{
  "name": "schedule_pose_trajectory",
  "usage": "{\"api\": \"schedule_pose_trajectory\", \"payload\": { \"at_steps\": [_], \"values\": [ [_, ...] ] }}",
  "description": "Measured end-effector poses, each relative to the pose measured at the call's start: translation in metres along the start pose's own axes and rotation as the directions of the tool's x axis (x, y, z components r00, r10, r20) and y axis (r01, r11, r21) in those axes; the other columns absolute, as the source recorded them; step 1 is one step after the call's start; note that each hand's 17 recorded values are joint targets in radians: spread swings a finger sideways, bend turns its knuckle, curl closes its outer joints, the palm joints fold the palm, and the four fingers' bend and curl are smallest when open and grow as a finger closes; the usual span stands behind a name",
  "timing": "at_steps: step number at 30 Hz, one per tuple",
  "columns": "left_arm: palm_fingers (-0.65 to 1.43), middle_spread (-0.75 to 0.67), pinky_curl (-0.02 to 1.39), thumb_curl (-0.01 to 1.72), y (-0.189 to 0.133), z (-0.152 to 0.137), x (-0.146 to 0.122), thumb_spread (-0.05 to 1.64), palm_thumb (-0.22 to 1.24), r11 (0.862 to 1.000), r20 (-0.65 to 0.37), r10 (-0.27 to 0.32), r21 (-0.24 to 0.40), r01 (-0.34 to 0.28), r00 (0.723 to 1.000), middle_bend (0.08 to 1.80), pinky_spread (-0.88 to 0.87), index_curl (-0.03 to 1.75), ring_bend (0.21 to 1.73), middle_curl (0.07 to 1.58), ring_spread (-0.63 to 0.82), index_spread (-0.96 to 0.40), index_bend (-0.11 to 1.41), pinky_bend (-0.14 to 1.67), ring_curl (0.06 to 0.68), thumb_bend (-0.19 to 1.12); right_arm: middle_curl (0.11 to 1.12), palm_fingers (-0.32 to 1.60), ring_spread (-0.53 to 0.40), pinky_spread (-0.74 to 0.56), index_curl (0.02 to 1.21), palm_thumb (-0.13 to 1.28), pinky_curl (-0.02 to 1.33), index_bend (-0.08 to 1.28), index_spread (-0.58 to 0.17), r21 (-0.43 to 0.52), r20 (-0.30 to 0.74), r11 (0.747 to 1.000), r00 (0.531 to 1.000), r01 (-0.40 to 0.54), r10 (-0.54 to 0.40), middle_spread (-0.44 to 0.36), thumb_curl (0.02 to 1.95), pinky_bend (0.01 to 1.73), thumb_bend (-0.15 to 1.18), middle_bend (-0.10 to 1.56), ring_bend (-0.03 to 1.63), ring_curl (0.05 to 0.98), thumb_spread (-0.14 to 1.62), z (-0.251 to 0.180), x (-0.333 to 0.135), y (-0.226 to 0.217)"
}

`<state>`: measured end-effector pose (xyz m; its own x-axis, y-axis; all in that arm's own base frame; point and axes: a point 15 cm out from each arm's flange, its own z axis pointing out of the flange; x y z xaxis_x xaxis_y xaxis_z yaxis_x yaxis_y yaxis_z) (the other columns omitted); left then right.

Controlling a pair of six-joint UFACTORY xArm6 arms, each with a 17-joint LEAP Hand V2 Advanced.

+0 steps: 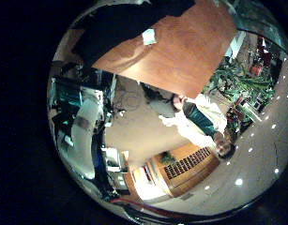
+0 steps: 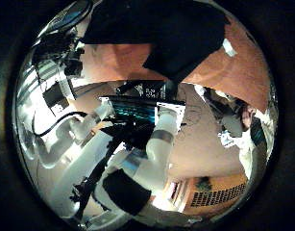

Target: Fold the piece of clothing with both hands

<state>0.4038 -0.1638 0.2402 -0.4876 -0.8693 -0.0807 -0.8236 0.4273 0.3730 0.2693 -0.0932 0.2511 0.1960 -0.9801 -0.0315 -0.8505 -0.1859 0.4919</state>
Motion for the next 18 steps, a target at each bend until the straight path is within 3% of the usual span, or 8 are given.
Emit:
{"api": "schedule_pose_trajectory", "payload": {
  "at_steps": [11,18],
  "values": [
    [1.1,-0.51,0.66,0.34,-0.003,-0.033,-0.006,1.4,0.51,1.0,-0.019,-0.016,-0.023,0.016,1.0,1.05,-0.6,1.03,1.39,0.95,-0.4,-0.66,0.73,1.13,0.54,-0.01,0.39,0.17,0.011,0.3,0.25,0.25,0.27,0.15,-0.315,0.043,-0.003,0.999,1.0,-0.011,0.011,-0.044,0.26,0.46,-0.02,0.31,0.55,0.292,1.11,0.04,0.007,-0.027],
    [1.11,-0.51,0.67,0.35,-0.006,-0.043,-0.003,1.4,0.52,1.0,-0.054,-0.014,-0.027,0.013,0.998,1.05,-0.6,1.06,1.39,0.96,-0.4,-0.68,0.71,1.13,0.54,-0.01,0.39,0.15,0.028,0.29,0.26,0.25,0.28,0.15,-0.291,0.084,-0.006,0.994,0.997,-0.076,0.077,-0.025,0.26,0.48,-0.02,0.3,0.54,0.29,1.06,0.055,0.011,-0.04]
  ]
}}
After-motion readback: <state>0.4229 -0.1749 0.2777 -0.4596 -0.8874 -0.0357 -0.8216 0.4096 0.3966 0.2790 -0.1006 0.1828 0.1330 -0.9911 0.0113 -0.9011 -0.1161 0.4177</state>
